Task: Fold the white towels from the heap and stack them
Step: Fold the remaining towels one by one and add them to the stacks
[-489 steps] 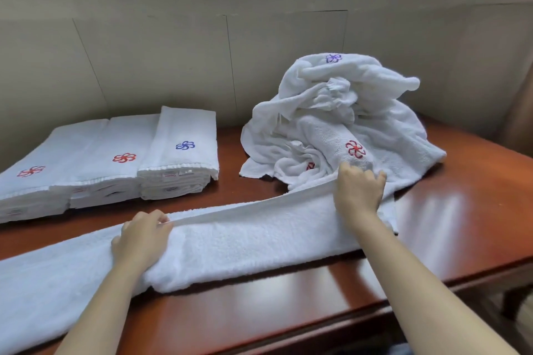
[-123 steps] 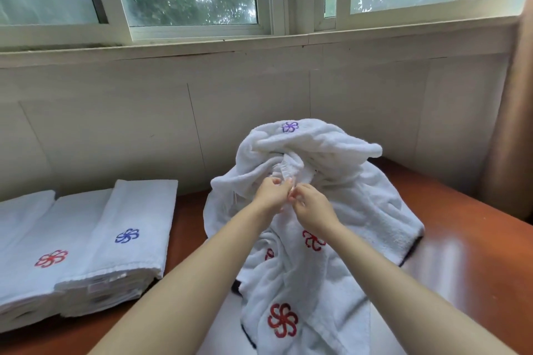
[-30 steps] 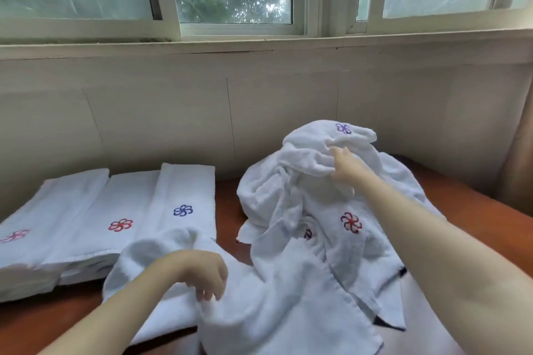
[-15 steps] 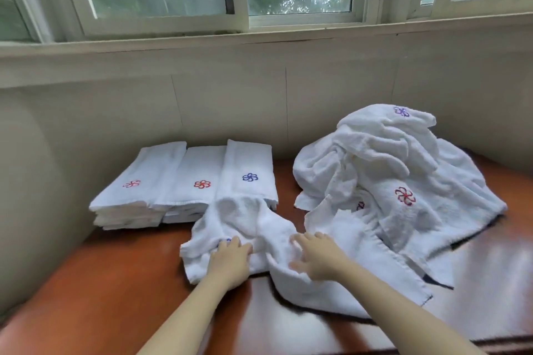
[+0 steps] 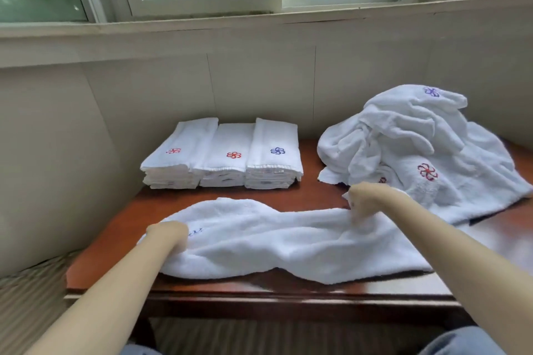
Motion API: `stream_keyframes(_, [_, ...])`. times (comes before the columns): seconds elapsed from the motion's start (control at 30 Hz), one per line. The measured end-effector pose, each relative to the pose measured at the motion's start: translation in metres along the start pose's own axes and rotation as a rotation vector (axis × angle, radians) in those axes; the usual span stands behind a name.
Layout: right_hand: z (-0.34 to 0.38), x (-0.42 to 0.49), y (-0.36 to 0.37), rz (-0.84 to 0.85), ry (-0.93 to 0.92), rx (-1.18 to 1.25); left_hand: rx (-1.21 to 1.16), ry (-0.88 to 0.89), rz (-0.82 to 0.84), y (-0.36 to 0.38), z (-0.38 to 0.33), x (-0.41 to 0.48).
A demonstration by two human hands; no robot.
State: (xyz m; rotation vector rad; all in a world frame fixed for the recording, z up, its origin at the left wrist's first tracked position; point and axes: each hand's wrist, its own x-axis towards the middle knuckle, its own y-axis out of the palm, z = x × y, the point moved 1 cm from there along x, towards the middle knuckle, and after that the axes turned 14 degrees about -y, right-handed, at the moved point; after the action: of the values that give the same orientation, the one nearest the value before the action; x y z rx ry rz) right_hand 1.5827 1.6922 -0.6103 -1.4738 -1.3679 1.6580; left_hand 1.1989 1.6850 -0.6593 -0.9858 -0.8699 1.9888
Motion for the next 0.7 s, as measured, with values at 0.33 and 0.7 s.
stream_keyframes(0.33, [0.034,0.024,0.025,-0.233,-0.162,0.055,-0.480,0.342,-0.365,-0.038,-0.083,-0.015])
stream_keyframes(0.7, [-0.011,0.026,0.072,0.078,-0.150,0.307,-0.404,0.496,-0.336,-0.033,-0.161,-0.015])
